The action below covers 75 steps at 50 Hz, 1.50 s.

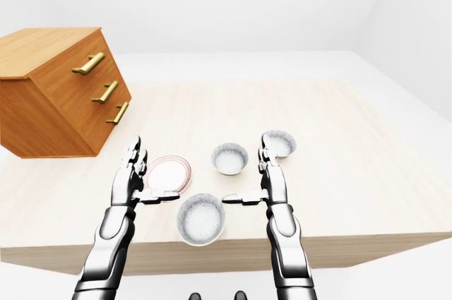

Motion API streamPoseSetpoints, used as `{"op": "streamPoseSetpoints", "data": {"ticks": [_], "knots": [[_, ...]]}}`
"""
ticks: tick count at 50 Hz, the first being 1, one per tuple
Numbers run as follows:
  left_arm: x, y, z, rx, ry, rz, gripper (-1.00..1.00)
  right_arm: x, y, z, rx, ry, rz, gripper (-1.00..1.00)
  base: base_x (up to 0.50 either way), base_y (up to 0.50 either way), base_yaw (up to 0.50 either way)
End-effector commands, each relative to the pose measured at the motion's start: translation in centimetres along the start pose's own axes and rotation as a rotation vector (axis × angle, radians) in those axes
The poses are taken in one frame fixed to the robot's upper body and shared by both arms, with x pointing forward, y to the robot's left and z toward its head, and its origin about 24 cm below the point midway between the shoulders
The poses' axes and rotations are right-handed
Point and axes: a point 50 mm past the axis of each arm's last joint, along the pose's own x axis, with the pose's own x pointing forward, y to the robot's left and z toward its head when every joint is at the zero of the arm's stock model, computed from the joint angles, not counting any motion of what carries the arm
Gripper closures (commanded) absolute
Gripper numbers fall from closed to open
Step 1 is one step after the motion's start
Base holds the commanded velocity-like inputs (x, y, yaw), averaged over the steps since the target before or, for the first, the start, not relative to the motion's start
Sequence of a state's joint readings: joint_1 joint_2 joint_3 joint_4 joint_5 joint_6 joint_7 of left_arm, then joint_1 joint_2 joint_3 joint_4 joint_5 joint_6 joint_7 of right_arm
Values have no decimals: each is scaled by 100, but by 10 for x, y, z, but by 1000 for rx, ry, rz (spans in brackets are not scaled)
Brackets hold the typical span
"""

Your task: Stack the bowl at the front on the bowl in the middle.

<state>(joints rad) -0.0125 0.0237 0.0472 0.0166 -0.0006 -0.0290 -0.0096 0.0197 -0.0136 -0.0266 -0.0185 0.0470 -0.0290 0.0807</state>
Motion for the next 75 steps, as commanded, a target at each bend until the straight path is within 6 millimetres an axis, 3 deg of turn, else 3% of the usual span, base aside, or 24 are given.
{"op": "streamPoseSetpoints", "data": {"ticks": [1,25,32,36,40,53,65,75], "knots": [[0,1,0,7,-5,2,-100,0,0,0,6,-2,4,-100,28,0,0],[0,-1,-1,15,0,2,-100,1,1,0,-13,-6,8,-100,27,0,0],[0,0,-1,16,0,4,-100,4,-6,8,-31,-22,-9,-100,0,0,0],[1,1,-2,16,3,6,-100,7,-15,22,-119,-73,-31,-100,0,0,0],[1,1,-2,17,4,9,-100,8,-29,43,-324,-161,-73,-100,0,0,0],[2,2,-5,21,9,14,-100,-1,-57,76,-729,-229,-154,-100,0,0,0],[1,1,-3,22,9,14,-100,-13,-80,69,-1030,-119,-244,-100,0,0,0],[1,1,-3,22,9,15,-100,-16,-86,65,-1193,-73,-289,-100,0,0,0]]}}
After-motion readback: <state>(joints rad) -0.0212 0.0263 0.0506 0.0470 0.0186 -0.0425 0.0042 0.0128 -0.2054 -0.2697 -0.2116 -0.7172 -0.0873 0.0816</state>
